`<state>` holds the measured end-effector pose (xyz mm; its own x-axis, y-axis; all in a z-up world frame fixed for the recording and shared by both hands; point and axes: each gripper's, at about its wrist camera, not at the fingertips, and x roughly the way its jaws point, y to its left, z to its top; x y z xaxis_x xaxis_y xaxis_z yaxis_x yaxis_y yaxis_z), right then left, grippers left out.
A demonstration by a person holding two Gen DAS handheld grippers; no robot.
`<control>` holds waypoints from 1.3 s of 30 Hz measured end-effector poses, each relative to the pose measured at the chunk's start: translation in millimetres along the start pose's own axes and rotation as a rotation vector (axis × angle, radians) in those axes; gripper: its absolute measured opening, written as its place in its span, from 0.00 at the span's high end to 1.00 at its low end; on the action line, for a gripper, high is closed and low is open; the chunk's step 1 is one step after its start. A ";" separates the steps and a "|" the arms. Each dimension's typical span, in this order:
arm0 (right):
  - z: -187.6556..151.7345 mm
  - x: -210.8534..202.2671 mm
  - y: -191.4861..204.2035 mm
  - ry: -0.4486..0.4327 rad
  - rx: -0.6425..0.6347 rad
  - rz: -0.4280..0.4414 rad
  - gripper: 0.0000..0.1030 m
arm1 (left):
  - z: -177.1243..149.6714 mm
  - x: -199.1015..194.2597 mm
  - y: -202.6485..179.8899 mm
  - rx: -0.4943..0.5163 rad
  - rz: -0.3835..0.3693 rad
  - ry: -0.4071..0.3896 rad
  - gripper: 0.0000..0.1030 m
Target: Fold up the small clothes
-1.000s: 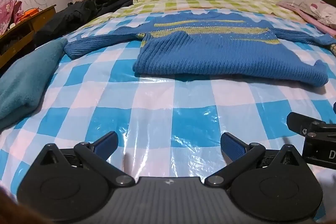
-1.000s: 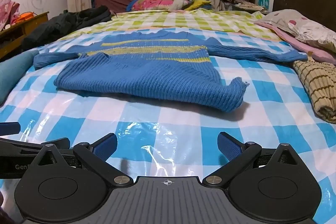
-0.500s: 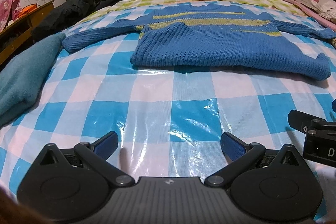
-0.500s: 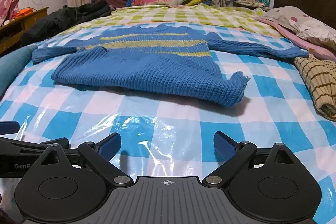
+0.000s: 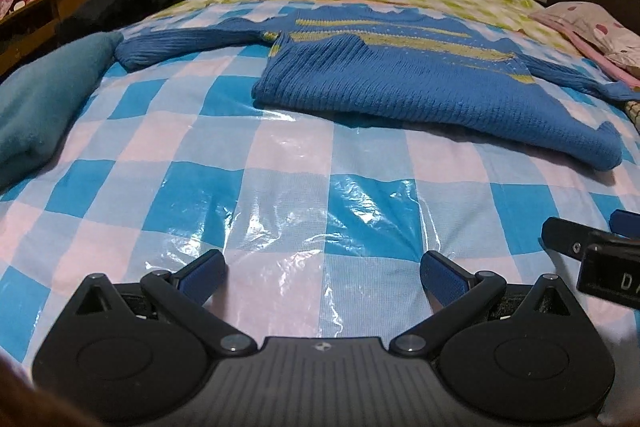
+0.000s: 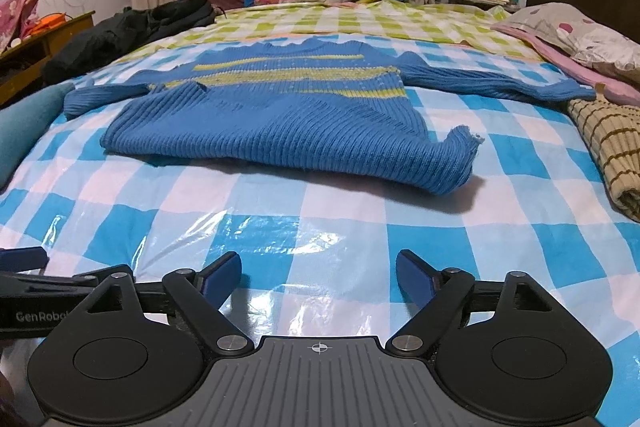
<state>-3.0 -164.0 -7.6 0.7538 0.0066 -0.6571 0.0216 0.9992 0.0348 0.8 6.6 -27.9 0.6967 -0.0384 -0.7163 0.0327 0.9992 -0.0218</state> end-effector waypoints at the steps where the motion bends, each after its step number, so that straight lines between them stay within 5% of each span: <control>1: 0.0 0.0 -0.5 0.000 0.003 0.003 0.19 | -0.5 -0.8 1.3 0.004 -0.007 -0.005 0.00; 6: 3.3 0.4 -2.9 -0.002 0.015 0.021 0.23 | 6.7 -4.7 5.0 0.029 -0.013 -0.002 0.00; 13: 30.5 0.2 -8.8 -0.055 0.015 0.057 0.25 | 47.0 -12.4 18.5 0.050 -0.023 -0.128 0.00; 26: 115.0 77.2 5.7 -0.077 -0.153 0.123 0.25 | 131.9 63.6 22.4 0.204 -0.089 -0.192 0.01; 29: 123.3 95.7 9.8 -0.050 -0.165 0.150 0.25 | 141.5 81.2 24.8 0.209 -0.102 -0.176 0.13; 33: 130.3 116.3 19.5 -0.019 -0.180 0.209 0.26 | 148.7 102.8 33.1 0.192 -0.125 -0.103 0.54; 34: 130.3 120.6 22.7 -0.004 -0.184 0.228 0.30 | 148.3 105.2 35.5 0.183 -0.139 -0.090 0.58; 36: 129.9 126.6 28.5 0.032 -0.192 0.271 0.52 | 145.9 103.3 39.3 0.178 -0.171 -0.095 0.82; 39: 124.9 121.5 35.7 0.053 -0.202 0.310 0.70 | 140.8 92.2 44.6 0.169 -0.210 -0.104 0.87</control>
<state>171.4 -132.6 7.9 0.6693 0.3066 -0.6768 -0.3365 0.9372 0.0919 167.3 46.5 3.3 0.7313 -0.2539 -0.6331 0.2970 0.9541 -0.0395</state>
